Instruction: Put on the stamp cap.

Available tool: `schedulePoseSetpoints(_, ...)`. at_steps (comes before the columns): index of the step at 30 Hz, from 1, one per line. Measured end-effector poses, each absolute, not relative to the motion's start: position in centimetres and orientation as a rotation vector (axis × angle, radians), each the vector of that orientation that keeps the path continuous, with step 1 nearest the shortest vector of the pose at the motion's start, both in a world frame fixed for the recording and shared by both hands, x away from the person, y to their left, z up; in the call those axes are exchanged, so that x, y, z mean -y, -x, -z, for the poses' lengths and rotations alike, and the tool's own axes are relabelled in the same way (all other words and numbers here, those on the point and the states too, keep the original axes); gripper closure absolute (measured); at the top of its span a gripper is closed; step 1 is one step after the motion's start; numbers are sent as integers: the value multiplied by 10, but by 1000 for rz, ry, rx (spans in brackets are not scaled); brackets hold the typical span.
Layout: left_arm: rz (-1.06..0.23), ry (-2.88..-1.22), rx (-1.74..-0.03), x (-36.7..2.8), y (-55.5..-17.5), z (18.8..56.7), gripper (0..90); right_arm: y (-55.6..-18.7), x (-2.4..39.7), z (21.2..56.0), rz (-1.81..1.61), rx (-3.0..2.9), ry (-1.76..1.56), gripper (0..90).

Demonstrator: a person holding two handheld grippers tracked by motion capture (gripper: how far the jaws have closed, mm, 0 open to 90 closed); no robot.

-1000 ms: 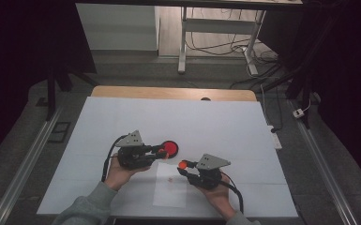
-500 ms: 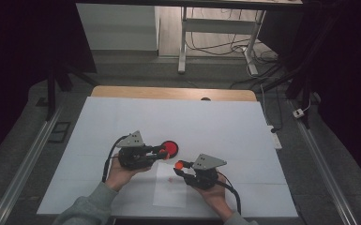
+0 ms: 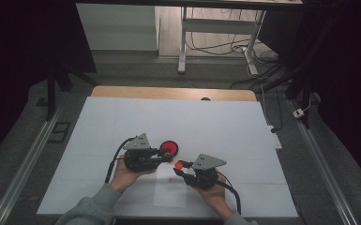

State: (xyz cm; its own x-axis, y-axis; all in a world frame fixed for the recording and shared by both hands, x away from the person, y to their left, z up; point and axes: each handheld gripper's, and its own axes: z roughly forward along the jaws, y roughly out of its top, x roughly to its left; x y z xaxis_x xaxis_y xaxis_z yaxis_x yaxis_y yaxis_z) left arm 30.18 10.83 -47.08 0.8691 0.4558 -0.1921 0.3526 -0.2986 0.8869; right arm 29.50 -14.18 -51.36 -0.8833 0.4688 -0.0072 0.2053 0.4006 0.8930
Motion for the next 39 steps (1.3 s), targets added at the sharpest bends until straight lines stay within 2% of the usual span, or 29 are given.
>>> schedulePoseSetpoints(39, -95, -1942, -569, -87, -300, 485, 722, -294, 138, 513, -1513, -2394, -585, 640)
